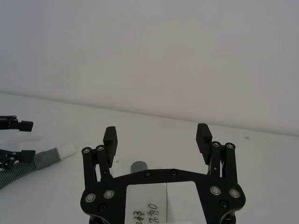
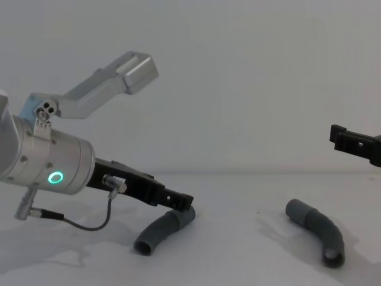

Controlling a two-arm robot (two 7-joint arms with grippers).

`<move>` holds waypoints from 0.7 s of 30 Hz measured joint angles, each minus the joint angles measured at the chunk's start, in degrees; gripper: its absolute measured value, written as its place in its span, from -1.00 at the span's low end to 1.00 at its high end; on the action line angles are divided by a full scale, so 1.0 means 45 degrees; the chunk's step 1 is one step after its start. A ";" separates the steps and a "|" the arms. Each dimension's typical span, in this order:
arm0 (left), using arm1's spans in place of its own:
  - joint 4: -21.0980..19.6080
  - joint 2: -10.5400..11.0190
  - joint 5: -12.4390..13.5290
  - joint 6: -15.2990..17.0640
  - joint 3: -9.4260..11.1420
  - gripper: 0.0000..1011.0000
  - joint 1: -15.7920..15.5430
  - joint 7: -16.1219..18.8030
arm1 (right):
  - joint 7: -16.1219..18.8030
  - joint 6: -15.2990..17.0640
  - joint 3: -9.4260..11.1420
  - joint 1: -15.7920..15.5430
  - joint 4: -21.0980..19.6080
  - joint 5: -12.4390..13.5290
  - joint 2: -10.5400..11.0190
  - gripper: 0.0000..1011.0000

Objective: Use both hands to pick up one end of the pipe from the table, align the ends, and insert them.

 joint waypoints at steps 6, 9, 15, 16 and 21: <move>0.0093 -0.0140 0.0024 0.0414 0.0006 0.98 0.0006 0.0052 | 0.0000 0.0000 0.0000 0.0000 0.0000 -0.0001 0.0000 0.98; 0.0117 -0.0199 0.0052 0.0584 -0.0003 0.98 0.0036 0.0117 | 0.0000 0.0000 0.0000 0.0000 0.0000 0.0000 0.0000 0.98; 0.0181 -0.0338 0.0117 0.0800 -0.0034 0.98 0.0072 0.0214 | 0.0000 0.0000 0.0000 0.0000 0.0000 0.0000 0.0000 0.98; 0.0193 -0.0354 0.0125 0.0819 -0.0039 0.98 0.0076 0.0222 | 0.0000 -0.0001 0.0000 0.0000 0.0000 0.0000 0.0000 0.98; 0.0276 -0.0485 0.0155 0.0942 -0.0075 0.98 0.0097 0.0269 | 0.0000 0.0000 0.0000 0.0000 0.0000 0.0000 0.0001 0.98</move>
